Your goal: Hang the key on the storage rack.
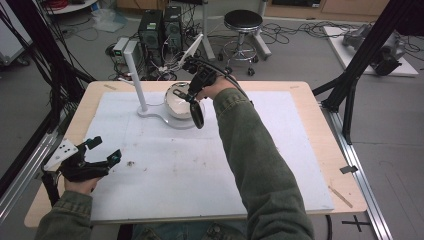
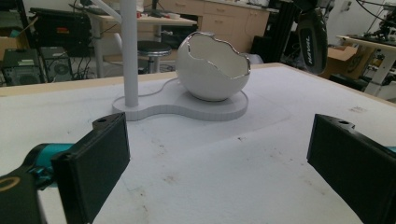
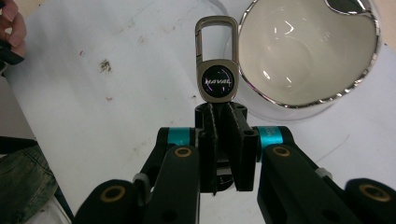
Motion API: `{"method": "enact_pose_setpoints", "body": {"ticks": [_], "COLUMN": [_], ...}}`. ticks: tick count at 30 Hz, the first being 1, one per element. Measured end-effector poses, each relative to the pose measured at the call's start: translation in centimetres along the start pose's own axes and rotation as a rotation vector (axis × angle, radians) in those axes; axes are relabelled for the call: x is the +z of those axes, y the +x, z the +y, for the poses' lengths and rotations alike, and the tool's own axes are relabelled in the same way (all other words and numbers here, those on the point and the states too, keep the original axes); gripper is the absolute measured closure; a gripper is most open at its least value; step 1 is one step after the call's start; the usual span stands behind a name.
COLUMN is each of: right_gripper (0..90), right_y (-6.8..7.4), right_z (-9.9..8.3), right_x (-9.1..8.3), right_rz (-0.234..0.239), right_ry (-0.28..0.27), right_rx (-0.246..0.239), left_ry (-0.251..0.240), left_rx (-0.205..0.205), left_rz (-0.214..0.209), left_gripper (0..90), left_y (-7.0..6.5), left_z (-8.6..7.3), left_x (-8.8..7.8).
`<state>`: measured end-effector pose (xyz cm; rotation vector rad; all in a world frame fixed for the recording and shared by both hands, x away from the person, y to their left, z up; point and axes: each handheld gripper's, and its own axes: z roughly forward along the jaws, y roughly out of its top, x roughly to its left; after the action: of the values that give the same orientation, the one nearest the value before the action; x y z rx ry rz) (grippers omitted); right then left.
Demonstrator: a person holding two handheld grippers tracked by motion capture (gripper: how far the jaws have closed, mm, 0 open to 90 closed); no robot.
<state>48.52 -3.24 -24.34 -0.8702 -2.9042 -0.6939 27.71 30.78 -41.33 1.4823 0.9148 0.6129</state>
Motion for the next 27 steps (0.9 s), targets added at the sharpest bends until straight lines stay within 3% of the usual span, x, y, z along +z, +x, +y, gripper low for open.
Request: {"method": "enact_pose_setpoints", "body": {"ticks": [12,27], "right_gripper": [83.2,83.0], "right_y": [1.1,2.8], "right_z": [2.6,6.4], "right_x": [1.5,2.3], "right_rz": [0.006,-0.011], "right_ry": [0.021,-0.006], "right_rx": [-0.024,-0.044], "left_ry": [-0.008,-0.011], "left_rx": [-0.006,-0.007], "left_rz": [0.000,0.001], "left_gripper": [6.2,6.2], "left_y": [0.1,0.2], "left_z": [0.0,0.0], "left_x": [0.0,-0.2]}}
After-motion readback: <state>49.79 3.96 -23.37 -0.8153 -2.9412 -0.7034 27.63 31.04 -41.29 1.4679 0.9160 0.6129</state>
